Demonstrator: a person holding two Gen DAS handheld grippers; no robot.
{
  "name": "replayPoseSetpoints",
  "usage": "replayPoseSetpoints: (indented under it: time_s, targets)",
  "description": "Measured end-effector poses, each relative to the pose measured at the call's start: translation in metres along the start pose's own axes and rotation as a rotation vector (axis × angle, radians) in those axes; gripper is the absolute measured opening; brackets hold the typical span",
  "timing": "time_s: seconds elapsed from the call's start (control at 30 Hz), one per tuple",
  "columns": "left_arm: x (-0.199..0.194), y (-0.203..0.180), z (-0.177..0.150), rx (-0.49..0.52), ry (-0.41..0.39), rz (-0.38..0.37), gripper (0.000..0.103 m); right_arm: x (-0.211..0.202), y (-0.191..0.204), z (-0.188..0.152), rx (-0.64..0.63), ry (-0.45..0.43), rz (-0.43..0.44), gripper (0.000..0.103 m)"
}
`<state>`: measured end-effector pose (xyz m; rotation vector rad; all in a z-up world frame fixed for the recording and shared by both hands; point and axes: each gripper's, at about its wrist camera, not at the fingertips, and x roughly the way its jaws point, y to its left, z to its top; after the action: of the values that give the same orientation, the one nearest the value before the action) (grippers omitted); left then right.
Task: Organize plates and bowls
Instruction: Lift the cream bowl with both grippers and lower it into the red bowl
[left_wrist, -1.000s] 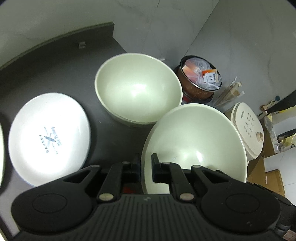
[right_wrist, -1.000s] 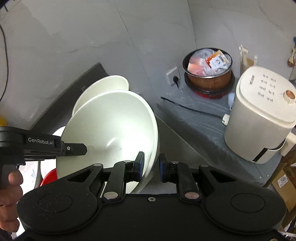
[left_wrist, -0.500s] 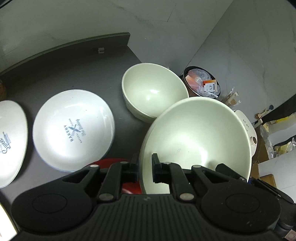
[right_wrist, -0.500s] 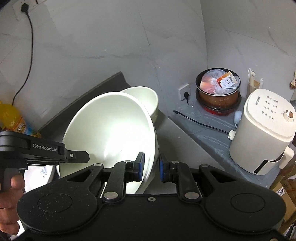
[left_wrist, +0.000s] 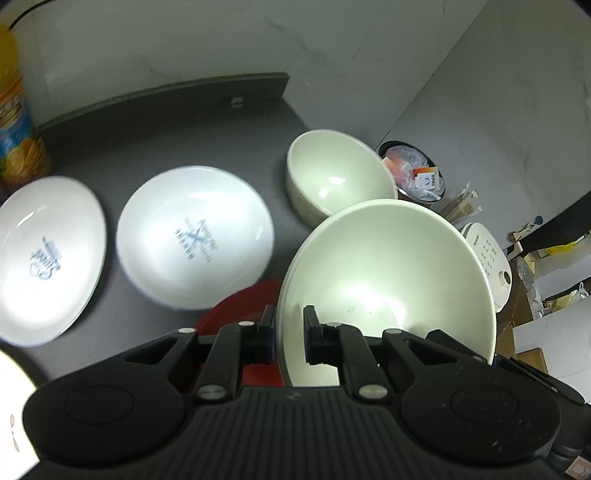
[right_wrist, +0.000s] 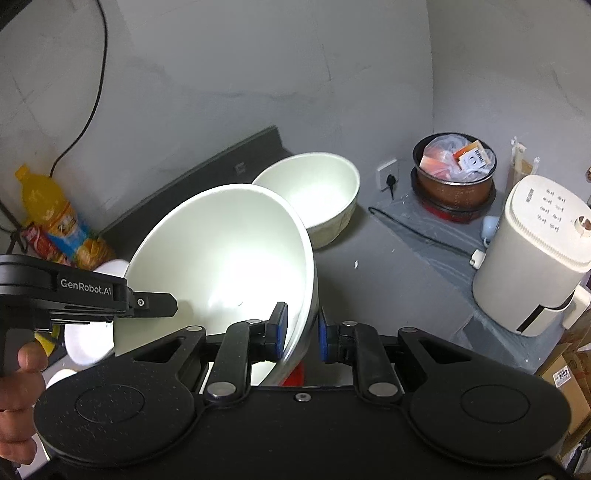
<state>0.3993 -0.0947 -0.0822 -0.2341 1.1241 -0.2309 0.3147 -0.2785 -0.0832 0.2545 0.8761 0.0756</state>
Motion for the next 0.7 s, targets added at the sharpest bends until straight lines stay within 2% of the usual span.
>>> replayPoseSetpoints:
  time_s: [0.37,0.7]
  targets:
    - [0.0,0.036,-0.024,-0.024,0.049,-0.021,0.011,0.007,0.024,-0.027,-0.014,0.076,-0.019,0.018]
    - [0.011,0.056,-0.04,-0.083,0.07,-0.03,0.013,0.021,0.032,-0.036,-0.023,0.116,-0.037,0.018]
